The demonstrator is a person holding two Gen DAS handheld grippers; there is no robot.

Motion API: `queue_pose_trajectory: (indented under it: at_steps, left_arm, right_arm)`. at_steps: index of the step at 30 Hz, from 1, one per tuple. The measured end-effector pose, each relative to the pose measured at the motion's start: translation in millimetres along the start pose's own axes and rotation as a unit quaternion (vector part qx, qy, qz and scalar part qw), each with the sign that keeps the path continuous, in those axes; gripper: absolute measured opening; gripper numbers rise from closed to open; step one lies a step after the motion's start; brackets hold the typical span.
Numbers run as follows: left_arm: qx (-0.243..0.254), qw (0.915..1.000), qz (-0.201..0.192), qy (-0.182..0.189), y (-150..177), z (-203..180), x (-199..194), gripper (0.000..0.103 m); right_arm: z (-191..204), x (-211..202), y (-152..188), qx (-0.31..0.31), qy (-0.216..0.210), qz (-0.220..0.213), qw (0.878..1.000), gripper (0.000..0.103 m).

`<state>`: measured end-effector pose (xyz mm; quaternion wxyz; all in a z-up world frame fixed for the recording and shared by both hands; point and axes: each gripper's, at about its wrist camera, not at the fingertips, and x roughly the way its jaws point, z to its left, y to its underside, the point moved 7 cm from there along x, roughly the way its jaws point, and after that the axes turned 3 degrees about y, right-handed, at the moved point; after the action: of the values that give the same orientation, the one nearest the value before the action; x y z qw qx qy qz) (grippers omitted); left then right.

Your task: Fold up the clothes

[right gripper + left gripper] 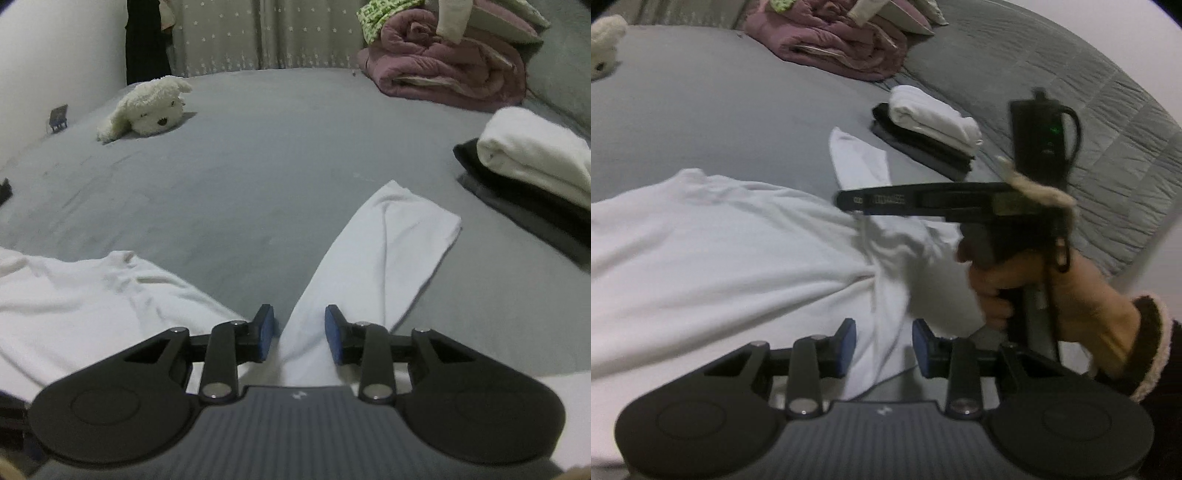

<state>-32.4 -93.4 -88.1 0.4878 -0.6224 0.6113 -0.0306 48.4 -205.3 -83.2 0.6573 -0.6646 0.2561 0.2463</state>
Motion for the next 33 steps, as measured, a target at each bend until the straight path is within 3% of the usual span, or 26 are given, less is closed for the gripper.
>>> queue_pose_trajectory:
  at_steps: [2, 4, 5, 12, 21, 28, 33]
  left_arm:
    - [-0.001, 1.0, 0.002, 0.01, -1, -2, 6, 0.033]
    - [-0.001, 0.9999, 0.004, 0.016, -2, -3, 9, 0.033]
    - [-0.001, 0.9998, 0.005, 0.019, -2, -3, 10, 0.033]
    - [0.0, 0.9997, 0.007, 0.024, -5, -4, 11, 0.033]
    - [0.024, 0.9996, 0.01, 0.008, 0, -12, 8, 0.033]
    - [0.043, 0.9989, 0.016, -0.007, 2, -18, 13, 0.033]
    - [0.048, 0.9985, 0.022, -0.015, 2, -19, 13, 0.033]
  right_arm:
    - [2, 4, 0, -0.016, 0.01, -0.008, 1.0, 0.035]
    - [2, 6, 0, -0.031, 0.02, -0.016, 0.999, 0.02]
    - [0, 6, -1, -0.034, 0.025, -0.017, 0.999, 0.001]
    - [-37, -32, -15, 0.03, 0.045, -0.06, 0.997, 0.0]
    - [-73, -91, -1, 0.05, 0.075, -0.088, 0.992, 0.0]
    - [-85, -120, 25, 0.026, 0.084, -0.076, 0.993, 0.0]
    - [-93, -115, 48, 0.013, 0.085, -0.022, 0.996, 0.0]
